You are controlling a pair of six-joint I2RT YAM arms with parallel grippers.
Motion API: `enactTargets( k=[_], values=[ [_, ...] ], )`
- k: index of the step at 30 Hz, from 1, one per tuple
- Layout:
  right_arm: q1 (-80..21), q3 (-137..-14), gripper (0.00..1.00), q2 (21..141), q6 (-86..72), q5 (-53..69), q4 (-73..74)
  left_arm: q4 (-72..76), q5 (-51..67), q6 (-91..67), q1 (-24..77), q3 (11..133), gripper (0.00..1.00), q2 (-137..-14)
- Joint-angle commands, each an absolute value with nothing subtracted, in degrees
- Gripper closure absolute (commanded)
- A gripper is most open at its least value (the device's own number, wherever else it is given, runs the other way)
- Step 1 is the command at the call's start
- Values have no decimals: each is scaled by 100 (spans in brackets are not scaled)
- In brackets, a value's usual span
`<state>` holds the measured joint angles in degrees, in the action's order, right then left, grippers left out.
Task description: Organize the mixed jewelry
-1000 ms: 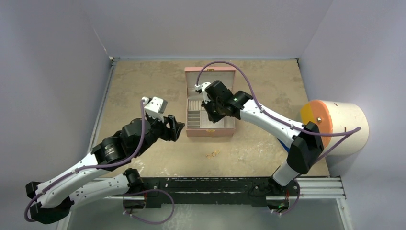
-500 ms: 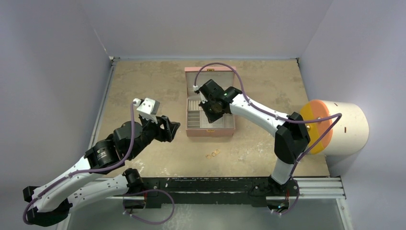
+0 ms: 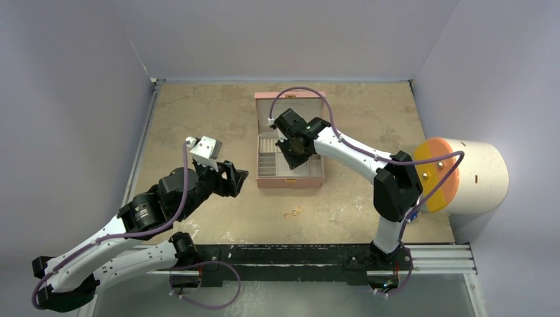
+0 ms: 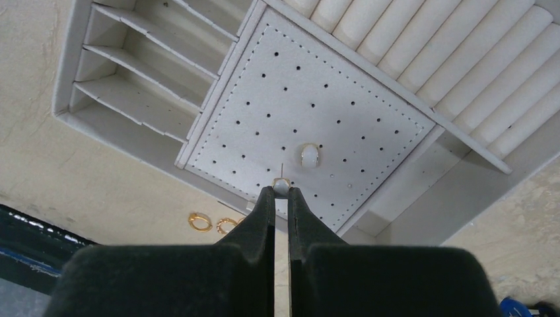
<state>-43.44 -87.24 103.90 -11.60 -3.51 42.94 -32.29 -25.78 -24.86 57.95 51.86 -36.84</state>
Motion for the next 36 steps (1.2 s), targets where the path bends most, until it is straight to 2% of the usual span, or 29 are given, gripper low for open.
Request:
enactTargets(
  k=[1, 36],
  values=[
    [-4322, -9012, 100, 10434, -1258, -368, 4343, -3077, -2575, -2443, 5827, 5199, 37, -3641],
    [-4267, -9085, 100, 10781, -1274, -204, 4254, -3093, -2588, -2435, 5827, 5204, 37, -3640]
  ],
)
